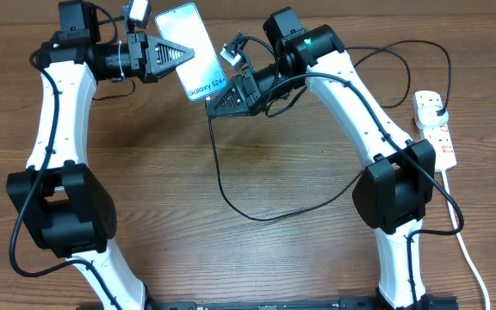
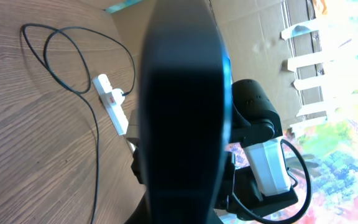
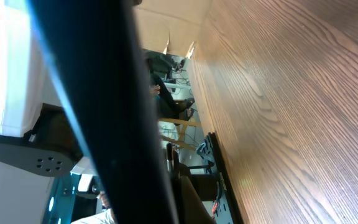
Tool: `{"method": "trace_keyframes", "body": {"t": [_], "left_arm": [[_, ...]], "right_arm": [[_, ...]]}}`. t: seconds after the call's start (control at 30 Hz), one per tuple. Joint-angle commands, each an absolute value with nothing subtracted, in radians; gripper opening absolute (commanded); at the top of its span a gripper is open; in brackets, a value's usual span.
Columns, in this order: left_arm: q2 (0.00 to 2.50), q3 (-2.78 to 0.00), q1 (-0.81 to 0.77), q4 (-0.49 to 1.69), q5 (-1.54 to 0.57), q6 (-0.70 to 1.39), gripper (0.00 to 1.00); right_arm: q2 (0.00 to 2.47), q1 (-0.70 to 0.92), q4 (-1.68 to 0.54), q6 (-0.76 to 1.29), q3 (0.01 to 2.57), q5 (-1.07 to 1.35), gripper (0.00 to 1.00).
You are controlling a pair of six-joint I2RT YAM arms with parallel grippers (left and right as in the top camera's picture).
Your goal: Plug charger to phone and switch on socket
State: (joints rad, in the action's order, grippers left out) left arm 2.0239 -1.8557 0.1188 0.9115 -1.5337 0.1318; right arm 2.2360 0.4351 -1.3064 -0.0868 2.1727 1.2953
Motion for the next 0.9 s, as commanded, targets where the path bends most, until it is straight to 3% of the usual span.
{"method": "trace_keyframes", "body": {"t": [0.0, 0.47, 0.87], "left_arm": [[2.017, -1.869, 0.111, 0.907, -1.583, 0.127, 0.04], [2.017, -1.869, 0.11, 0.907, -1.583, 0.103, 0.04], [2.018, -1.869, 0.11, 0.963, -1.51, 0.031, 0.04]], "right_arm": [[2.233, 0.404, -1.316, -0.103, 2.181, 1.292, 0.04], [2.233, 0.405, -1.448, -0.233, 2.181, 1.287, 0.03], [2.232, 0.381, -1.694, -0.444, 2.181, 1.267, 0.04]]}}
